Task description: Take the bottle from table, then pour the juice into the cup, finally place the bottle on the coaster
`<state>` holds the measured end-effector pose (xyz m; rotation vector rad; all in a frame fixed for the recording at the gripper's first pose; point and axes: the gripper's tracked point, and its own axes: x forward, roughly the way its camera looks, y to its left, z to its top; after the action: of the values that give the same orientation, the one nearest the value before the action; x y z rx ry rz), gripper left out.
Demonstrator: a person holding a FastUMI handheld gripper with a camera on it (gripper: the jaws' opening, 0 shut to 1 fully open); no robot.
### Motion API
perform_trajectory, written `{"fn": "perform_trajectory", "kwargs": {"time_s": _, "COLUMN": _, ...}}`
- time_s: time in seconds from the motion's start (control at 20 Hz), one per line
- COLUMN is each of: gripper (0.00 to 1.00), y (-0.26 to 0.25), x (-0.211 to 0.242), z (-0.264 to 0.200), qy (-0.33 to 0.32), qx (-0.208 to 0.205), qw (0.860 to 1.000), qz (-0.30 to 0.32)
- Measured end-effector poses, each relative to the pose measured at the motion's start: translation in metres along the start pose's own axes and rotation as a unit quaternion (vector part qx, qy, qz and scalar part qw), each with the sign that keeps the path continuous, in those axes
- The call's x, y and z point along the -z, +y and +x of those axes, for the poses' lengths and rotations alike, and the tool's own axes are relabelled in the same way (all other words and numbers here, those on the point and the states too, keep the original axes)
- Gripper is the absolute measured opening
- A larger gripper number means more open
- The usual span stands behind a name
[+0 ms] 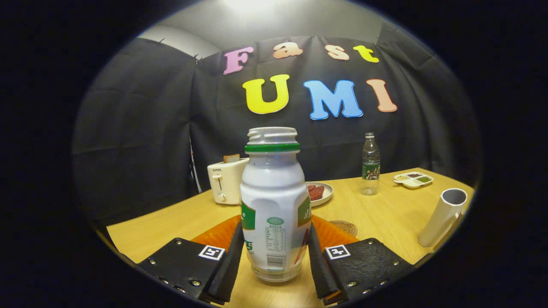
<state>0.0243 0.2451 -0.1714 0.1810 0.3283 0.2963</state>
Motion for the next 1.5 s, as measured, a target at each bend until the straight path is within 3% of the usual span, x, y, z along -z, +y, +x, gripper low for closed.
{"fn": "perform_trajectory", "kwargs": {"time_s": 0.15, "gripper": 0.71, "y": -0.003, "x": -0.016, "z": -0.006, "qy": -0.015, "qx": -0.019, "qw": 0.996, "qz": 0.087}}
{"fn": "perform_trajectory", "kwargs": {"time_s": 0.3, "gripper": 0.70, "y": -0.019, "x": -0.031, "z": -0.014, "qy": -0.039, "qx": -0.017, "qw": 0.983, "qz": 0.178}}
{"fn": "perform_trajectory", "kwargs": {"time_s": 0.6, "gripper": 0.70, "y": -0.074, "x": -0.052, "z": -0.032, "qy": -0.099, "qx": 0.008, "qw": 0.940, "qz": 0.325}}
{"fn": "perform_trajectory", "kwargs": {"time_s": 0.85, "gripper": 0.70, "y": -0.111, "x": -0.068, "z": -0.045, "qy": -0.148, "qx": 0.013, "qw": 0.890, "qz": 0.431}}
{"fn": "perform_trajectory", "kwargs": {"time_s": 1.05, "gripper": 0.70, "y": -0.123, "x": -0.073, "z": -0.050, "qy": -0.160, "qx": 0.011, "qw": 0.862, "qz": 0.481}}
{"fn": "perform_trajectory", "kwargs": {"time_s": 1.3, "gripper": 0.70, "y": -0.132, "x": -0.084, "z": -0.048, "qy": -0.178, "qx": -0.008, "qw": 0.810, "qz": 0.559}}
{"fn": "perform_trajectory", "kwargs": {"time_s": 1.5, "gripper": 0.70, "y": -0.136, "x": -0.086, "z": -0.047, "qy": -0.184, "qx": -0.014, "qw": 0.791, "qz": 0.584}}
